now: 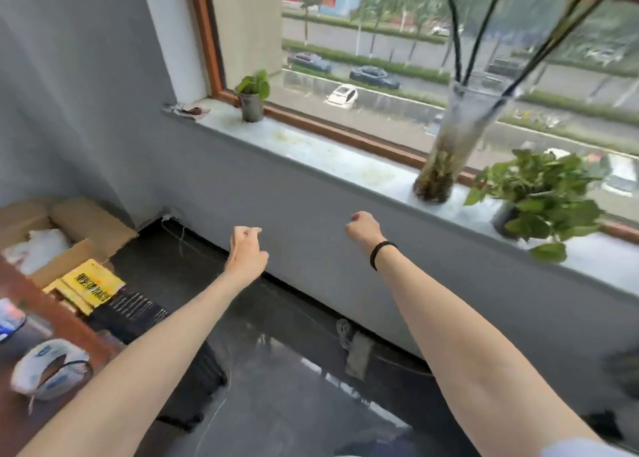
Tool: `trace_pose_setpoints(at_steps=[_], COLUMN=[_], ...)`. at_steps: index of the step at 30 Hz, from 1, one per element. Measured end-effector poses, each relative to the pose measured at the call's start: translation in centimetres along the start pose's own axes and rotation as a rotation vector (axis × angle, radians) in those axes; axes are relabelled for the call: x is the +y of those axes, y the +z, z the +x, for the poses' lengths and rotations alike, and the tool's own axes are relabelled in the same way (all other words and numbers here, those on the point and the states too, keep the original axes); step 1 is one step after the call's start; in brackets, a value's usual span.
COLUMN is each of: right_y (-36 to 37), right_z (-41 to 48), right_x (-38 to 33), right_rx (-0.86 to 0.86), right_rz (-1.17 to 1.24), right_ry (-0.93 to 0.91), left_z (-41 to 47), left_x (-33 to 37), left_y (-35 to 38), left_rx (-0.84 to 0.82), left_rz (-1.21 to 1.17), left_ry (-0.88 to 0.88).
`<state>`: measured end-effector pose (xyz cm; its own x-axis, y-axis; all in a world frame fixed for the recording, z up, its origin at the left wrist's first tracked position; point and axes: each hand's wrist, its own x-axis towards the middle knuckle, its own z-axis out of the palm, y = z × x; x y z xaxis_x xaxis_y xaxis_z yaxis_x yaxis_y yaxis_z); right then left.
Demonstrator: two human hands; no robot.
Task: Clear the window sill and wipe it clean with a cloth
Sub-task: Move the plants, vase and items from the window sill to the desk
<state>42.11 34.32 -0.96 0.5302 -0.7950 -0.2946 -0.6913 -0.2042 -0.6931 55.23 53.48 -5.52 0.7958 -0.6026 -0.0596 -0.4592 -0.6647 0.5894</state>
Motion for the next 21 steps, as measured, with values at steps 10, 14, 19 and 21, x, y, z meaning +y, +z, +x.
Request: trace_pose_setpoints(at_steps=[10, 14, 19, 21], right_y=[-19.8, -25.8, -30.0, -31.0], right_z=[-0.5, -0.5, -0.7, -0.2], right_x=[18.7, 24.7, 30.9, 32.5], right_rx=[0.251, 0.198, 0.161, 0.238], right_rz=[0.172, 0.311, 0.353, 0.434], right_ry=[0.235, 0.345, 0.476, 0.516], left_z=[-1.2, -2.5, -1.8, -1.3], left_x=[23.8, 31.2, 36.6, 37.8], left_y=[15.3, 21.1, 25.6, 26.5], left_rx=[-0.242, -0.278, -0.309, -0.316], left_rz=[-0.012, -0.021, -0.041, -0.060], left_ry=[0.344, 0.434, 0.444, 0.424])
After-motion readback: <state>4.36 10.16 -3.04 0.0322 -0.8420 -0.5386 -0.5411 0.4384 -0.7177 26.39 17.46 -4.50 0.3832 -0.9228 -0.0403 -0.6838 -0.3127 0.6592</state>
